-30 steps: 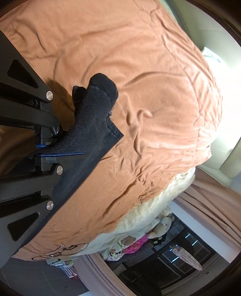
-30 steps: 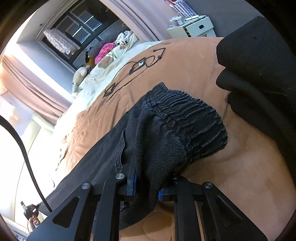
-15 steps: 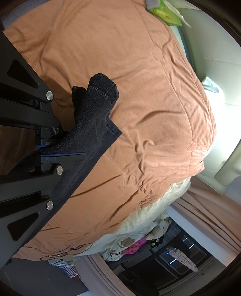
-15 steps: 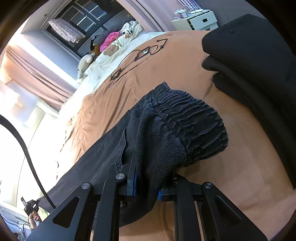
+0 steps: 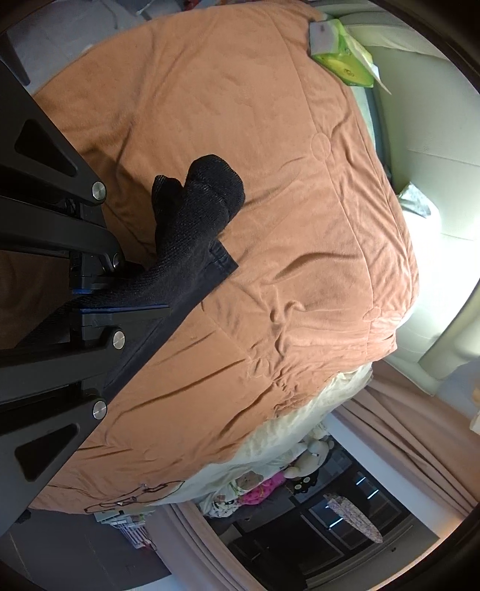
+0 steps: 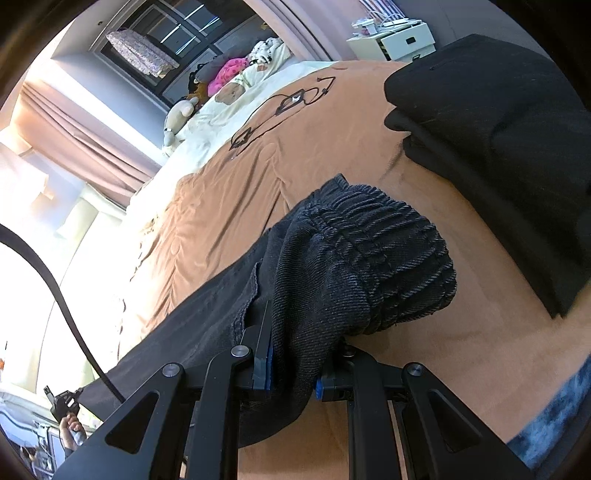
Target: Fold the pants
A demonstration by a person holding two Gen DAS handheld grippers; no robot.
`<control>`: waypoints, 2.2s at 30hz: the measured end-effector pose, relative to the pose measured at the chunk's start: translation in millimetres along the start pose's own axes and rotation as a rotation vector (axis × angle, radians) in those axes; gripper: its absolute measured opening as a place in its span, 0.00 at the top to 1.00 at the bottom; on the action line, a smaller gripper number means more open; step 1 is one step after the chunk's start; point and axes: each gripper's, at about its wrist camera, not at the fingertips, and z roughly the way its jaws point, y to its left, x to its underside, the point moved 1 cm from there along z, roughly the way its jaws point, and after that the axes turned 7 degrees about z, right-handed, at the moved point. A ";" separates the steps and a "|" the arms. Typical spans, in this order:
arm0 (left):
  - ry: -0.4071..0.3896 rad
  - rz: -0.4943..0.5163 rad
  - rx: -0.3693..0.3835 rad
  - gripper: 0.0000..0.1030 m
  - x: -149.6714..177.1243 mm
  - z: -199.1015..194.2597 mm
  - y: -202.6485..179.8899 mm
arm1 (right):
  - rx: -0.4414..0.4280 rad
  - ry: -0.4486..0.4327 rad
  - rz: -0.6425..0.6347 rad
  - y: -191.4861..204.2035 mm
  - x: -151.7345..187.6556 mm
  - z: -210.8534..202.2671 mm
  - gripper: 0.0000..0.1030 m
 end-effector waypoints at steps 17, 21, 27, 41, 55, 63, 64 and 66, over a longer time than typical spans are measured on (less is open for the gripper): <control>0.132 -0.094 -0.234 0.67 73.0 3.4 112.3 | 0.189 0.145 0.025 -41.8 26.5 38.2 0.56; 0.105 -0.065 -0.268 0.66 64.9 -10.6 112.4 | 0.212 0.127 0.021 -43.9 23.4 29.1 0.56; 0.052 -0.011 -0.251 0.51 44.7 -24.0 93.1 | 0.274 0.055 -0.075 -24.0 28.2 1.4 0.34; 0.106 0.095 -0.118 0.50 21.9 39.1 -15.6 | 0.188 0.028 -0.310 31.2 3.6 57.6 0.34; 0.223 0.118 -0.050 0.50 32.8 114.1 -102.2 | 0.162 0.163 -0.668 97.3 -3.0 177.2 0.34; 0.286 0.147 -0.040 0.50 51.5 149.4 -140.5 | 0.151 0.246 -0.815 128.0 0.7 240.4 0.34; 0.292 0.147 -0.042 0.50 53.5 154.0 -143.9 | 0.145 0.256 -0.830 130.7 0.4 243.3 0.34; 0.302 0.140 -0.040 0.50 55.4 161.7 -148.1 | 0.121 0.273 -0.850 138.9 1.7 255.1 0.34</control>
